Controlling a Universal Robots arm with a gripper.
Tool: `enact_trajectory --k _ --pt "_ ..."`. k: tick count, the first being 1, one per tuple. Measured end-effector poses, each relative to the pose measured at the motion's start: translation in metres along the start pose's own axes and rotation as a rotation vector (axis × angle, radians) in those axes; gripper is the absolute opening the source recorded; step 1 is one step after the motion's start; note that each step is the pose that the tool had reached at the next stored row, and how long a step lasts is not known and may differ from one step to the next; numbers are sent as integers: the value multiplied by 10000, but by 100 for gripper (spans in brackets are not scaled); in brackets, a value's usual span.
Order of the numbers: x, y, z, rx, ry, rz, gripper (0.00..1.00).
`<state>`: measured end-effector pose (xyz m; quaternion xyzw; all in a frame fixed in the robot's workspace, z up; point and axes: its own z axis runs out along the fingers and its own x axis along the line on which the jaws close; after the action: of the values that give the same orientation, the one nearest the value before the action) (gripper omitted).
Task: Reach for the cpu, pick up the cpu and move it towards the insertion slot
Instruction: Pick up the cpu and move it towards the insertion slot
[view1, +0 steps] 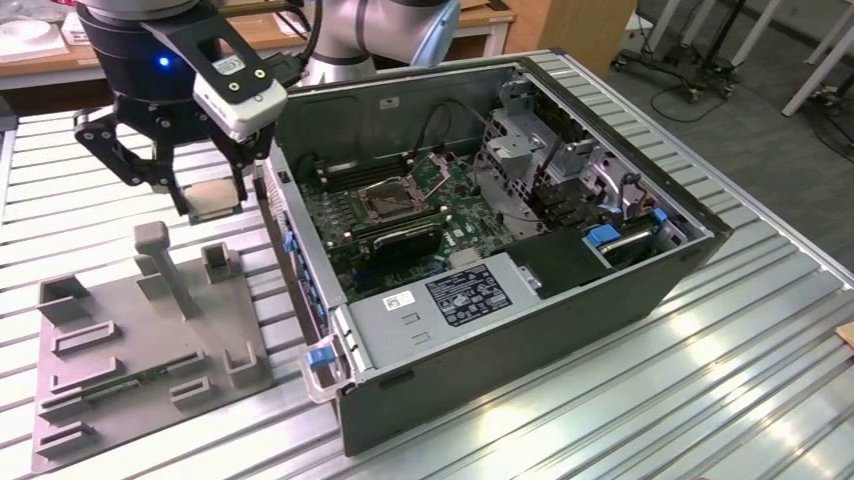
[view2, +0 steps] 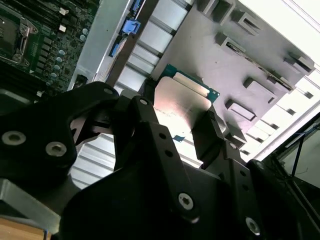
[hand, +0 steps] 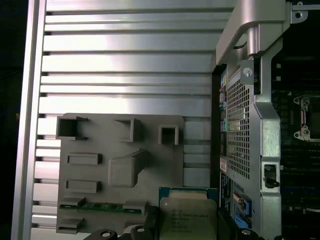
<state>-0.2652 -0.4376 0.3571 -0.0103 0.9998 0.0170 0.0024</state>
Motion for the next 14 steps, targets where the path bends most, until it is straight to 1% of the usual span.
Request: enact_trajectory --k 5,14 --pt "-71 -1 0 0 1 1 54" --pt "-222 -5 1 0 0 0 54"
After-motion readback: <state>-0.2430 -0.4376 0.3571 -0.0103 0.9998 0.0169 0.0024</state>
